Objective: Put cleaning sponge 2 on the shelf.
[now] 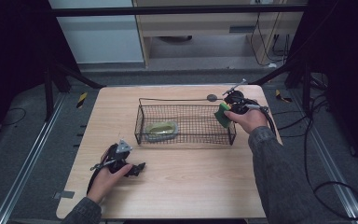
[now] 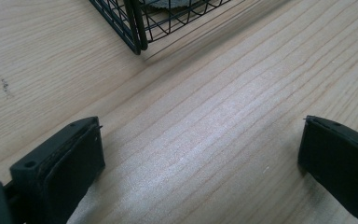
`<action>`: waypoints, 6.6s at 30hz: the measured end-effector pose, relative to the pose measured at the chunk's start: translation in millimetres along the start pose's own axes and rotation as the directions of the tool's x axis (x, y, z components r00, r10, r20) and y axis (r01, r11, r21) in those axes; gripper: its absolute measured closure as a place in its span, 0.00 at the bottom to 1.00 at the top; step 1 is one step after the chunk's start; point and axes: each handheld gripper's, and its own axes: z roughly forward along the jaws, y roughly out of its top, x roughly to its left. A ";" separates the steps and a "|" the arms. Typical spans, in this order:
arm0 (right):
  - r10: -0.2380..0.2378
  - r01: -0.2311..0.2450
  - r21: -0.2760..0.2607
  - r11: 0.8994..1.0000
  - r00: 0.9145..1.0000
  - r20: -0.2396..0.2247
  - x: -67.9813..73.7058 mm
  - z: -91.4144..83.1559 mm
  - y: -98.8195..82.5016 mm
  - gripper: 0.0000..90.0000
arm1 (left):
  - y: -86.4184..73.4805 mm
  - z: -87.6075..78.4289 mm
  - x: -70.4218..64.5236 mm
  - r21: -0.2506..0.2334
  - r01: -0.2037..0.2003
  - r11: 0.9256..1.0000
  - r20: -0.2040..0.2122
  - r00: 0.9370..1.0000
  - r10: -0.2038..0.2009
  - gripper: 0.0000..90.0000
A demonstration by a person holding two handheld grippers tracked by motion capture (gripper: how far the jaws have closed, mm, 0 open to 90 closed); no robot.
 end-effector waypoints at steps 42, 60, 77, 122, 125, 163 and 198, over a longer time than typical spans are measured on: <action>0.002 -0.003 0.057 0.998 1.000 0.021 2.0 28.6 -8.4 0.70 | -0.1 0.2 -0.1 -0.002 0.002 1.000 0.001 1.000 -0.002 0.00; 0.007 -0.008 0.061 0.998 1.000 0.015 1.3 28.4 -8.3 0.68 | -0.1 0.2 0.0 -0.002 0.001 1.000 0.001 1.000 -0.001 0.00; 0.028 -0.028 0.046 0.999 1.000 0.001 1.1 21.1 -8.2 0.57 | 0.0 0.2 0.2 -0.002 -0.002 1.000 0.001 1.000 0.002 0.00; -0.023 0.025 0.017 1.000 0.995 -0.092 40.7 16.3 4.5 0.41 | 0.1 0.5 0.2 -0.003 -0.001 1.000 0.000 1.000 0.001 0.00; -0.019 0.020 0.011 1.000 0.996 -0.089 40.7 14.4 4.7 0.40 | 0.1 0.5 0.2 -0.003 -0.002 1.000 0.001 1.000 0.002 0.00; 0.083 -0.079 -0.136 0.988 0.996 0.022 26.1 -23.8 -23.6 0.09 | -0.2 0.3 0.5 -0.001 -0.004 1.000 0.003 1.000 0.004 0.00; 0.081 -0.057 -0.315 0.948 0.995 0.064 25.9 -65.4 -100.7 0.10 | -1.2 0.5 1.3 -0.013 -0.009 1.000 0.009 1.000 0.010 0.00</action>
